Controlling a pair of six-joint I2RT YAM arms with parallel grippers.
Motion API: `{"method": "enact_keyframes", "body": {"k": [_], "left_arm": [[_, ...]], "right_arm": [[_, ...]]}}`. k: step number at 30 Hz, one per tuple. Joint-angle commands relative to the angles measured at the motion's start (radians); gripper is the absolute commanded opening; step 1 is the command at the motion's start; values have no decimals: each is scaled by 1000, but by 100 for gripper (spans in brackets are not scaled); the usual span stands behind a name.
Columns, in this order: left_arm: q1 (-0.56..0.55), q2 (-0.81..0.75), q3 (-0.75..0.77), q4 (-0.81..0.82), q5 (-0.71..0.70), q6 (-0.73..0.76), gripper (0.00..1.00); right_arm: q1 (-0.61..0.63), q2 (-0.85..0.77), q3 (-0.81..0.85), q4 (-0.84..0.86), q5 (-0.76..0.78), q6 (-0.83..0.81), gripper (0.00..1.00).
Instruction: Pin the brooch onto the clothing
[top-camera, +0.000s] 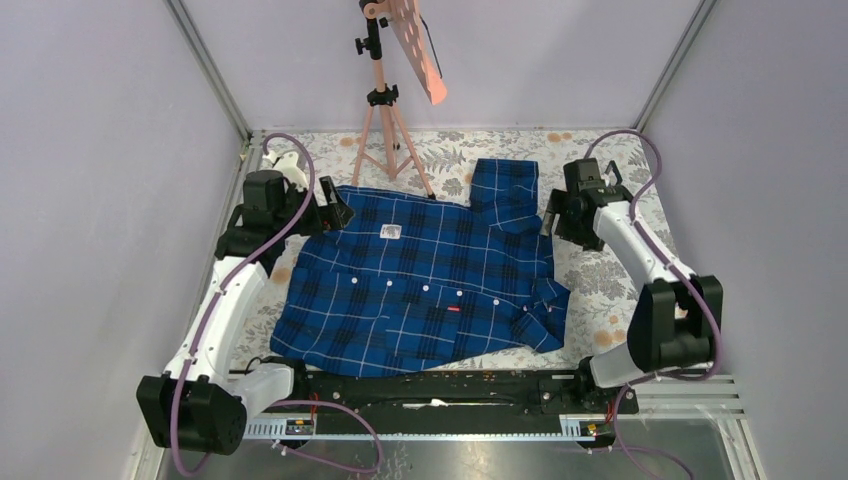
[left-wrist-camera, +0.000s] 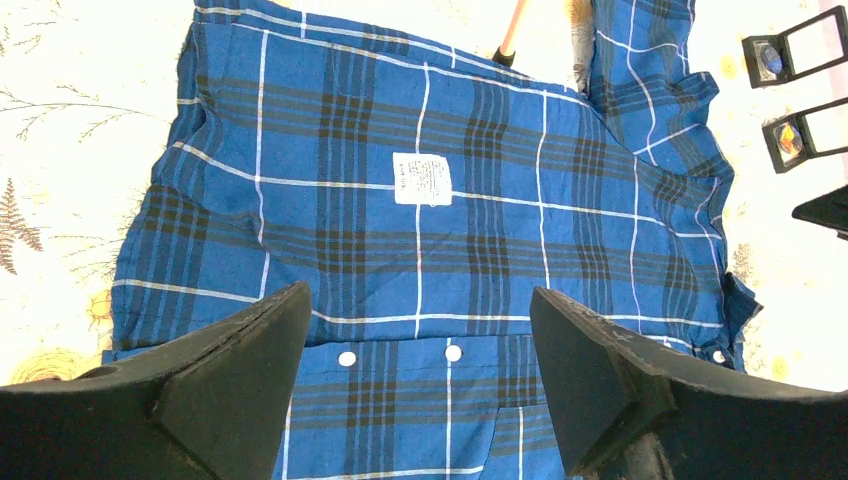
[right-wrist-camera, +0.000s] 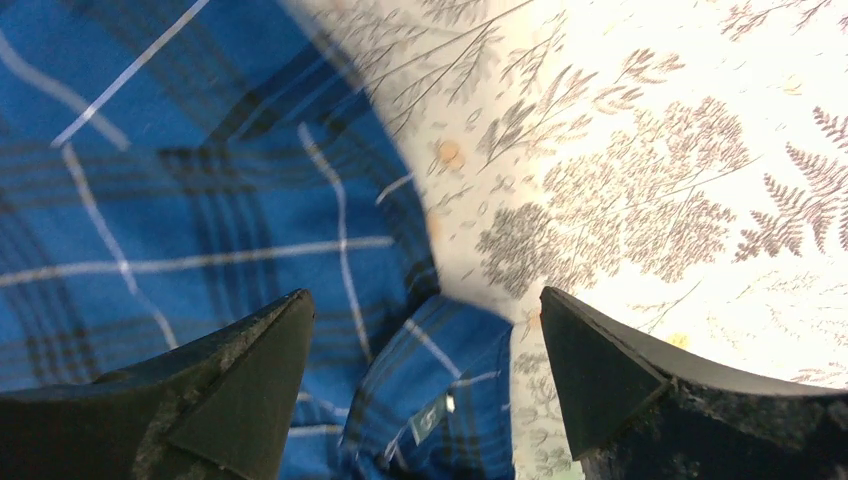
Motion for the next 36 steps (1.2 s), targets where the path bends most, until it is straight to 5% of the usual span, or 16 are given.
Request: {"method": "enact_keyframes", "body": {"k": [1, 11, 36], "left_arm": [[12, -18, -19, 72, -2, -13, 87], [31, -28, -13, 52, -44, 7, 87], [31, -28, -9, 54, -38, 7, 87]], "right_arm": [[-89, 78, 53, 103, 42, -42, 89], [-340, 260, 66, 337, -197, 98, 71], [-505, 463, 143, 534, -163, 379, 57]]}}
